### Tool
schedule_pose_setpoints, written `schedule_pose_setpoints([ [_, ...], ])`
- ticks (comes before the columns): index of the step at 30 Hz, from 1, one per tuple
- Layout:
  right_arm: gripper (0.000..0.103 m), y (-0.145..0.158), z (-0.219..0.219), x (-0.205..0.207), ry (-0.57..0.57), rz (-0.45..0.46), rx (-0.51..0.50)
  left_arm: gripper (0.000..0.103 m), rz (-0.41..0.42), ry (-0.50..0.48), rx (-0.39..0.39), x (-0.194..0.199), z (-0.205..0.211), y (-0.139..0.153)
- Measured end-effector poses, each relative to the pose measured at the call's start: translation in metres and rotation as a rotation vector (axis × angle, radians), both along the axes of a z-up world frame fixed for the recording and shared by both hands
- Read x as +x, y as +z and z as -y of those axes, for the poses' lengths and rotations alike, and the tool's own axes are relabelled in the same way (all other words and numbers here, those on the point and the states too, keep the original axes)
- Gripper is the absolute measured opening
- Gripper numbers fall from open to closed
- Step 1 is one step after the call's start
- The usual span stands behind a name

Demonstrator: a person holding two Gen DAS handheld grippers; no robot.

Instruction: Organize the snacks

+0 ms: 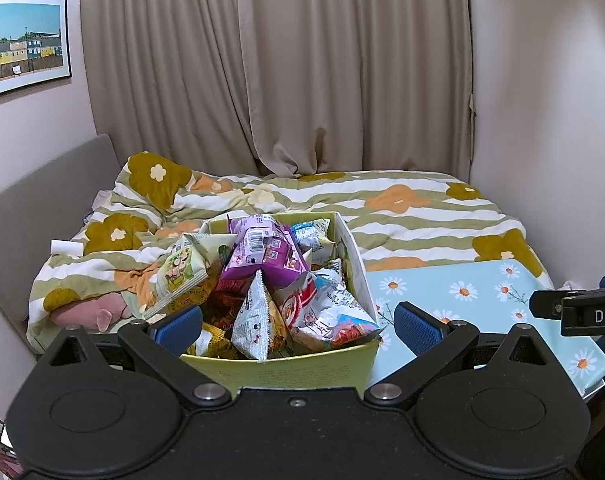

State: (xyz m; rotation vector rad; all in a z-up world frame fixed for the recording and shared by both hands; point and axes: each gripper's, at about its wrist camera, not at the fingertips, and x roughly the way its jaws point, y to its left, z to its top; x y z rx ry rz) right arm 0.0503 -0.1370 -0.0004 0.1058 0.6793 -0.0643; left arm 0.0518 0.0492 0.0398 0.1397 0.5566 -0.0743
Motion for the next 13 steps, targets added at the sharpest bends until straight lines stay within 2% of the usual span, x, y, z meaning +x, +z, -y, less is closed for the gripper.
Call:
schedule_pose_setpoints([
  [6, 0.103, -0.0001, 0.0, 0.0003, 0.0, -0.001, 0.0, 0.103, 0.014, 0.012, -0.003, 0.0008, -0.0043, 0.0014],
  [10, 0.103, 0.0, -0.0004, 0.0002, 0.001, -0.001, 0.001, 0.103, 0.02, 0.029, 0.023, 0.0025, -0.0056, 0.0007],
  [13, 0.103, 0.0, -0.0003, 0.0004, 0.001, 0.0, -0.001, 0.103, 0.019, 0.028, 0.007, 0.0036, -0.0078, 0.001],
])
